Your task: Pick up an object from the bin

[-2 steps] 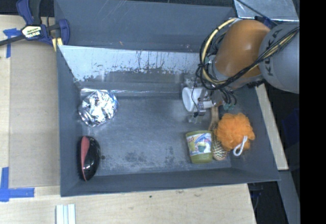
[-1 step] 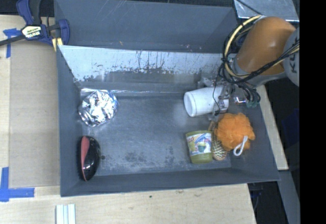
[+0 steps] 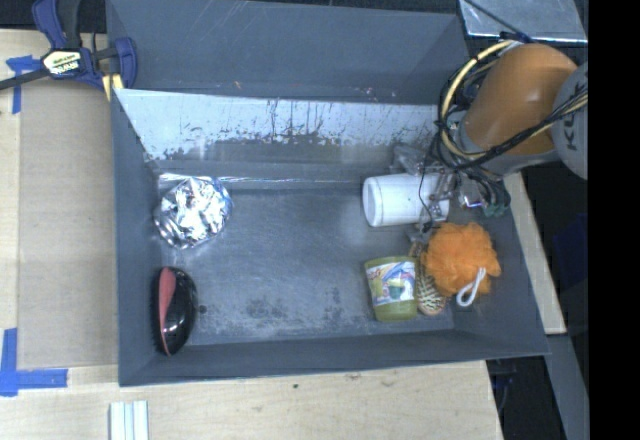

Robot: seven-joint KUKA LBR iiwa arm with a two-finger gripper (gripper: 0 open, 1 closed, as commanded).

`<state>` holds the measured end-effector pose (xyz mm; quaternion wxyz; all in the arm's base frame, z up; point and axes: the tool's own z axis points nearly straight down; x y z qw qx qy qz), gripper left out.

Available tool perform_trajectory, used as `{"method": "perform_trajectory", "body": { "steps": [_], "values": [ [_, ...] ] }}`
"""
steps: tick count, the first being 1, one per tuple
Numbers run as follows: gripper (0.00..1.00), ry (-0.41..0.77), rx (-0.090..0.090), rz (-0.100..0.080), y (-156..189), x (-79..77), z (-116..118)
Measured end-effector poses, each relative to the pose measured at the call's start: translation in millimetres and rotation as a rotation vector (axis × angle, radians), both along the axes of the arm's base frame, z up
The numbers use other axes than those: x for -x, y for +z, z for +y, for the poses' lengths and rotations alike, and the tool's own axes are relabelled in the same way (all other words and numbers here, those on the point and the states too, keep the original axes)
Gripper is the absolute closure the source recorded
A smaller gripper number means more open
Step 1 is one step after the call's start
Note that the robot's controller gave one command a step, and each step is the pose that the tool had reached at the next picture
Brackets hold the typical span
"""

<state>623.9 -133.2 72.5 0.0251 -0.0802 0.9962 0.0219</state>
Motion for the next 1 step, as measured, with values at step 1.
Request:
{"method": "perform_trajectory", "body": {
  "steps": [1],
  "values": [
    [0.00,0.106,0.003,-0.001,-2.5,-0.5,58.4]
  ]
}}
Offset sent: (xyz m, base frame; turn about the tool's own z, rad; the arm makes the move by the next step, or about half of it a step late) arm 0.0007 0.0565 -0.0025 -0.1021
